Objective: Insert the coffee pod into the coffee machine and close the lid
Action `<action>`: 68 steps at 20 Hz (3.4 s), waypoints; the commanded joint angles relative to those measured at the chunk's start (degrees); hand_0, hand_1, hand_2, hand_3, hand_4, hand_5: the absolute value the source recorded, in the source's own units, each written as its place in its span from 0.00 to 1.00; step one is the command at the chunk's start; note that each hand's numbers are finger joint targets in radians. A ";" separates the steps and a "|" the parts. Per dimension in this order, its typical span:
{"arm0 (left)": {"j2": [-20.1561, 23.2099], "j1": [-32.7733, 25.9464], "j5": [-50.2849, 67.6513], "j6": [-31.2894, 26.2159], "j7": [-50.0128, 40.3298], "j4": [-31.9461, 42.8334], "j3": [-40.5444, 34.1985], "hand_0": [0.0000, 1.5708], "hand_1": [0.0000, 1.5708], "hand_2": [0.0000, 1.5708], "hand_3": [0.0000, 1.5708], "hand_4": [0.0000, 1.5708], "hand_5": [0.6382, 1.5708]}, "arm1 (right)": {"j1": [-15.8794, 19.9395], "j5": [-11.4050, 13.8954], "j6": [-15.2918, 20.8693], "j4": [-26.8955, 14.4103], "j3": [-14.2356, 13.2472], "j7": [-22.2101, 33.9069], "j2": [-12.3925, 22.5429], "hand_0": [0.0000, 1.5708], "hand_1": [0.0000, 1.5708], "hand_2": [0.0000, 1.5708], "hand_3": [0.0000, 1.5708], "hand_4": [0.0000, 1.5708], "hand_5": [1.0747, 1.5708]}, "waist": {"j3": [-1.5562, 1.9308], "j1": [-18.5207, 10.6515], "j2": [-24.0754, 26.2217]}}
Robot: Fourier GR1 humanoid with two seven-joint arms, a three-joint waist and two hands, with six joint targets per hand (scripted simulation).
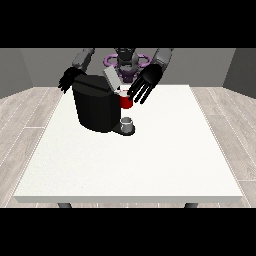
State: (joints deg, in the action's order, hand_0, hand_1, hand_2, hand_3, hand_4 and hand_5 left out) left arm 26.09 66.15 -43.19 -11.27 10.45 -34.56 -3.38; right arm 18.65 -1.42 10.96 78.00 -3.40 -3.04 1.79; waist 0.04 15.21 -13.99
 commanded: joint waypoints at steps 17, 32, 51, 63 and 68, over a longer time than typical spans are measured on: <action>-11.90 -11.29 14.08 -1.02 -0.09 -3.74 -10.75 0.00 0.00 0.00 0.00 0.05 1.00 | -11.27 -3.03 -1.30 -3.12 -3.29 -2.81 0.54 0.00 0.00 0.00 0.00 0.25 1.00 | -0.11 -9.33 17.89; -21.67 -29.46 27.10 -4.20 3.02 -5.52 -17.20 0.00 0.00 0.00 0.00 0.00 1.00 | -7.04 -2.03 -7.08 3.94 -1.78 3.40 8.07 0.00 0.00 0.00 0.00 0.03 1.00 | -0.04 -20.28 27.36; -25.39 -40.65 38.46 -6.92 -5.76 -28.40 -12.30 0.00 0.00 0.00 0.00 0.00 1.00 | 0.32 -0.60 -11.64 -0.72 0.84 4.24 6.69 0.00 0.00 0.00 0.00 0.00 1.00 | -0.02 -25.31 21.71; -25.76 -47.97 40.08 -1.72 -6.04 -39.63 -7.61 0.00 0.00 0.00 0.00 0.00 1.00 | 7.68 -1.06 -14.54 -9.84 -1.10 0.12 7.13 0.00 0.00 0.00 0.00 0.00 1.00 | -0.03 -23.24 13.75; -25.08 -55.51 41.04 -1.65 -4.62 -41.43 -7.33 0.00 0.00 0.00 0.00 0.00 1.00 | 7.62 0.36 -14.26 -8.74 1.24 3.54 5.57 0.00 0.00 0.00 0.00 0.00 1.00 | -0.05 -20.80 15.78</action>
State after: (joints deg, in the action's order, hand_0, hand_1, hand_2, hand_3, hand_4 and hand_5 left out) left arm 1.01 14.30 -1.89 -14.47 3.73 -76.07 -10.85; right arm 25.78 -2.40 -3.49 68.07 -4.86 -1.93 9.26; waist -0.04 -7.83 1.64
